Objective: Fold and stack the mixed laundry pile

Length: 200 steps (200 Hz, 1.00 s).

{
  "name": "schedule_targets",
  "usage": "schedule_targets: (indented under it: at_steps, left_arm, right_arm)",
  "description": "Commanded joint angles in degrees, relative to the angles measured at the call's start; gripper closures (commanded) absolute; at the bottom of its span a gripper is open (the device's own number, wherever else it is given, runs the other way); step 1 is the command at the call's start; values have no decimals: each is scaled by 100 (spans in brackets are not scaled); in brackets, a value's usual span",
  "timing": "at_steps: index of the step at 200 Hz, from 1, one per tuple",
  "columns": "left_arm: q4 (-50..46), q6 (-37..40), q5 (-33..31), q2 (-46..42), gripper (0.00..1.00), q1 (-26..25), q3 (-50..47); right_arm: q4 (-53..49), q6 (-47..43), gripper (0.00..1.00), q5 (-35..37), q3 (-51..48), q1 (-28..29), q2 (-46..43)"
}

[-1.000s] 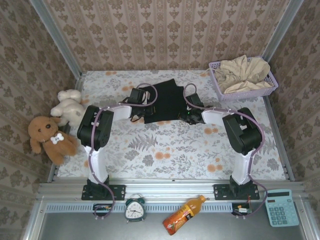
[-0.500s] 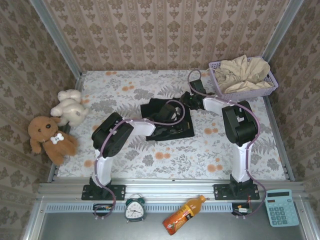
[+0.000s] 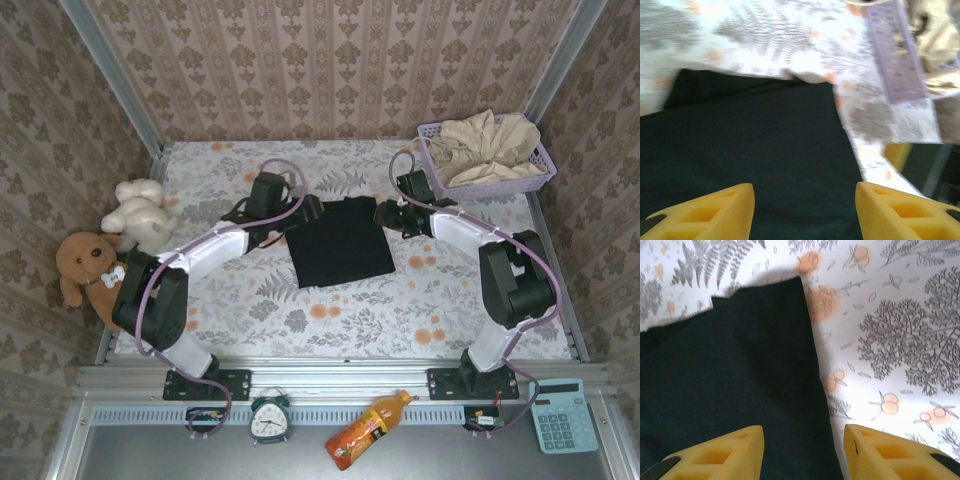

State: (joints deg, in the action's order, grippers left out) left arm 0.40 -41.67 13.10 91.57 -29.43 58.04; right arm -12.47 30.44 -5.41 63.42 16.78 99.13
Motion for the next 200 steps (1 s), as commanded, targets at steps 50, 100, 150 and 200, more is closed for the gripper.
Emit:
schedule_targets:
  at_steps: [50, 100, 150, 200]
  left_arm:
    - [1102, 331, 66, 716, 34, 557, -942]
    - [1558, 255, 248, 1122, 36, 618, -823]
    - [1934, 139, 573, 1540, 65, 614, -549]
    - [1863, 274, 891, 1363, 92, 527, -130]
  right_arm:
    - [-214, -837, 51, -147, 473, 263, 497]
    - [-333, -984, 50, 40, 1173, 378, 1345]
    - [-427, -853, 97, 214, 1403, 426, 1500]
    - [37, -189, 100, 161, 434, 189, 258]
